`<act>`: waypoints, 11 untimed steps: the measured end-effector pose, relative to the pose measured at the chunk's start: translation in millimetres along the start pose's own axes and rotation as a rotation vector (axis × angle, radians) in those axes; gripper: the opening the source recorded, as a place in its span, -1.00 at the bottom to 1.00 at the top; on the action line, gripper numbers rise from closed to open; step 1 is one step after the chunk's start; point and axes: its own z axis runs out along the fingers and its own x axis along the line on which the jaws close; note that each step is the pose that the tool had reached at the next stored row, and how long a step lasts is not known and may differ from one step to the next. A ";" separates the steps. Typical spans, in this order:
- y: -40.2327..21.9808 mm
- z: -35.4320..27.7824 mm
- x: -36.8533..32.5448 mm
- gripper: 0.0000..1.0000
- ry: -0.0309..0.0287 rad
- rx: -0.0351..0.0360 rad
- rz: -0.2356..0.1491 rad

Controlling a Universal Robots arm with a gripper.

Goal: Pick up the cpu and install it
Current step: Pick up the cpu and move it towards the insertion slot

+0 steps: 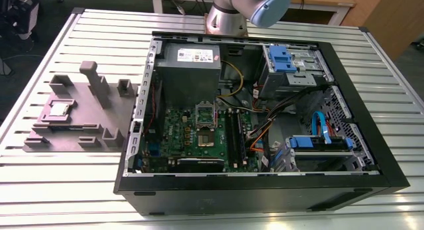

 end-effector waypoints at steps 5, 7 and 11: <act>0.0 0.0 0.1 -0.07 0.0000 0.0000 0.000; 0.0 0.0 0.1 0.06 0.0000 0.0000 0.000; 0.0 0.0 0.1 0.06 0.0000 0.0000 0.000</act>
